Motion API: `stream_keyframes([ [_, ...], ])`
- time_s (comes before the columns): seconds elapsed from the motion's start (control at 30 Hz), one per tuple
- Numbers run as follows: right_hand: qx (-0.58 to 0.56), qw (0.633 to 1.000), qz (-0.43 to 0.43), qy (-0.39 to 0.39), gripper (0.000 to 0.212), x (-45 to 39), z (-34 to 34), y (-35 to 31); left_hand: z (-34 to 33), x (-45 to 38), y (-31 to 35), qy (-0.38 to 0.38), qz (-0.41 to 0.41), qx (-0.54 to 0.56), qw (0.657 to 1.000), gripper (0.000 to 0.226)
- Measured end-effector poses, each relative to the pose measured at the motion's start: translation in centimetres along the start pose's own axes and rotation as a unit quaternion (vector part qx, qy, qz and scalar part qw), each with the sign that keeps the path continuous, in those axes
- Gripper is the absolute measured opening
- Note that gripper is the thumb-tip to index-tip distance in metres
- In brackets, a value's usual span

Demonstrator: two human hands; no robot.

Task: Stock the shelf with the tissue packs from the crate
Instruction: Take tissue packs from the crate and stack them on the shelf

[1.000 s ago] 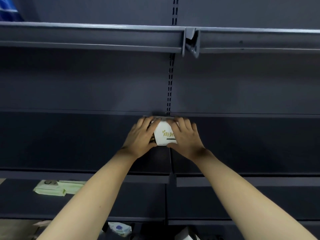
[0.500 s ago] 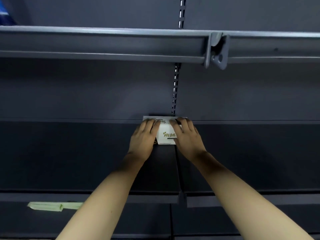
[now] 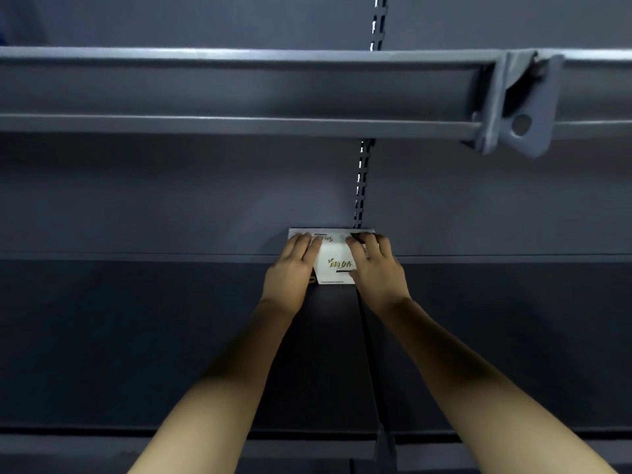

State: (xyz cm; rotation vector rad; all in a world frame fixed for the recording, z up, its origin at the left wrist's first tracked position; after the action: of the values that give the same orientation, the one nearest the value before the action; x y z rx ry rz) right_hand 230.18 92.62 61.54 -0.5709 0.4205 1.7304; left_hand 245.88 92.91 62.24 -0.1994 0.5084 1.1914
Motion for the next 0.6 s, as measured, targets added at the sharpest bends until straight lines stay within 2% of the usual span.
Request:
stream_keyframes([
  [0.13, -0.007, 1.0, 0.01, 0.002, 0.078, -0.6, -0.6, 0.2, -0.7, -0.8, -0.7, 0.003, -0.016, 0.005, 1.0, 0.071],
  [0.23, 0.0, 1.0, -0.007, -0.021, 0.074, -0.6, -0.6, 0.2, -0.9, -0.8, -0.7, 0.038, -0.019, 0.013, 0.999, 0.07],
  [0.3, 0.012, 0.999, -0.015, -0.047, 0.065, -0.9, -0.1, -0.2, -0.5, -0.8, -0.3, 0.011, -0.013, 0.014, 1.0, 0.067],
  [0.4, 0.016, 0.997, -0.001, -0.079, 0.049, -1.3, 0.9, -0.4, -0.3, -0.6, -0.3, -0.042, 0.005, -0.046, 0.998, 0.071],
  [0.6, 0.013, 0.997, -0.017, -0.08, 0.069, 0.9, 2.6, -0.7, 1.2, 2.1, 0.4, -0.063, 0.009, -0.081, 0.995, 0.08],
])
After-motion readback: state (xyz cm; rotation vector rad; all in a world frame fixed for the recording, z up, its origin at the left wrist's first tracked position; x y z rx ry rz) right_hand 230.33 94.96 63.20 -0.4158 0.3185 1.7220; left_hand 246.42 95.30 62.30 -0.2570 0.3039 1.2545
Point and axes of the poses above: each hand's wrist, its own x-axis away from the middle knuckle, its own z-axis out of the back of the hand, y = z × x, the point moved 2 cm from there along -x, towards the middle knuckle
